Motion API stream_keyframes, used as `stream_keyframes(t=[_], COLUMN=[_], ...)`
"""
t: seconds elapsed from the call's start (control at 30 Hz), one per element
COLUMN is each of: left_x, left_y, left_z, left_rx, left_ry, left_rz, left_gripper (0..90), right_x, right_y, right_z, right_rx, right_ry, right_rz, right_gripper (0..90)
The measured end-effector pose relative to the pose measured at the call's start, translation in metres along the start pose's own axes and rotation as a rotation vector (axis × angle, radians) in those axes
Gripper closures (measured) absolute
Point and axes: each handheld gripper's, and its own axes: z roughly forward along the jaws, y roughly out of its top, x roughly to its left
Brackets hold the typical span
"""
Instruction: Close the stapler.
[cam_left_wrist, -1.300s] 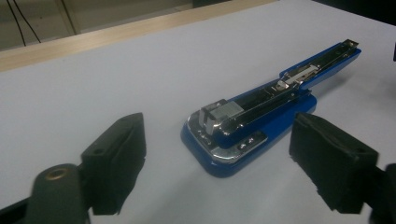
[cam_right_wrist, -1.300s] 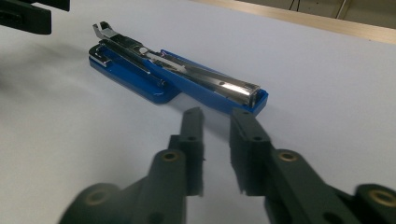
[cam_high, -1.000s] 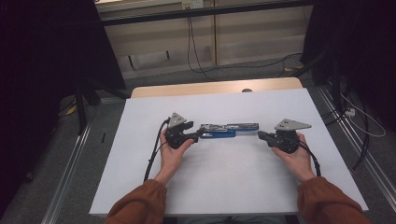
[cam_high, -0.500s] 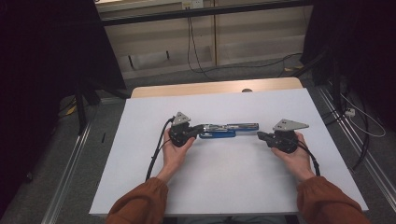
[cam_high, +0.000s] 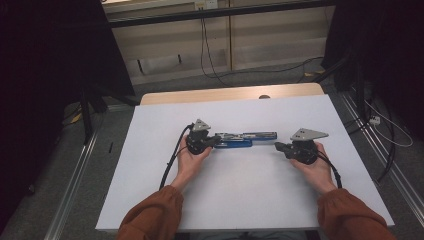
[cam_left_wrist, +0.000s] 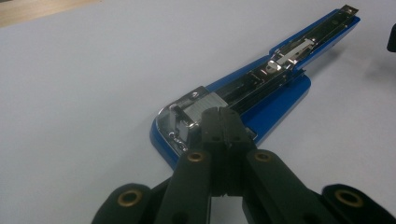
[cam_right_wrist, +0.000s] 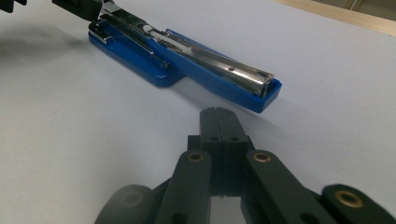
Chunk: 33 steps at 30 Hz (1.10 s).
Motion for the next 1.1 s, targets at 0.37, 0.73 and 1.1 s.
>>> stream_keyframes(t=[0.37, 0.73, 1.1], left_x=[-0.004, -0.004, -0.002], left_y=[-0.004, -0.004, -0.004], left_z=[0.005, 0.006, 0.005], left_rx=[0.009, 0.01, 0.009], left_ry=[-0.021, -0.024, -0.02], left_rz=[-0.006, 0.001, -0.007], left_gripper=[90.0, 90.0, 90.0], right_x=[-0.005, -0.01, -0.011], right_y=[-0.001, 0.004, 0.013], right_z=[0.007, 0.012, 0.024], right_rx=[0.036, 0.116, 0.196], right_ry=[-0.034, -0.08, -0.08], right_rz=[0.001, 0.014, 0.0], right_gripper=[90.0, 90.0, 90.0])
